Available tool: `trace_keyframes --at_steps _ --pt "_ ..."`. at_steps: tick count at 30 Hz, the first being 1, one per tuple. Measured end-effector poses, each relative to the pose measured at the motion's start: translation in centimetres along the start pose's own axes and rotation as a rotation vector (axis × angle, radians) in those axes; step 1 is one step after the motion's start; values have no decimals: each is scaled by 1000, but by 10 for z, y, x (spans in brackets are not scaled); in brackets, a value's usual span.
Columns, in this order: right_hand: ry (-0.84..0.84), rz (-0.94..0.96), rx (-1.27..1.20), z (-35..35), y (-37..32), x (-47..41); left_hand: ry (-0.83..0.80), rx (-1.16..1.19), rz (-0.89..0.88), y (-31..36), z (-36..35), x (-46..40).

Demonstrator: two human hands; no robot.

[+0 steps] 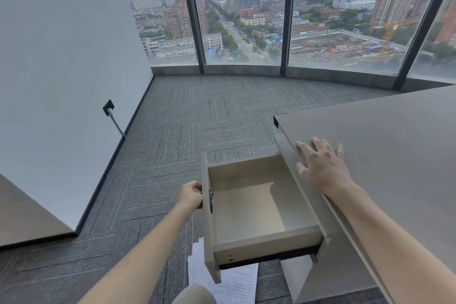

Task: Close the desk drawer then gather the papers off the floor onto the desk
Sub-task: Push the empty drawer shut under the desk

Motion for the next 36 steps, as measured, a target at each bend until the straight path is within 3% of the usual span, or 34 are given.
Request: trace_keyframes --at_steps 22,36 --pt "3 15 -50 3 -1 2 -224 375 74 40 -160 -9" --pt "15 3 -86 5 0 3 -332 503 83 61 -210 -8"
Point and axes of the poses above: each hand's wrist, its own x-axis away from the middle knuckle, its own z-axis out of the back of the hand, y = z × x, the point moved 5 cm from there along -x, towards the middle knuckle, and after that the axes turned 2 degrees about -z, right-handed, at the moved point
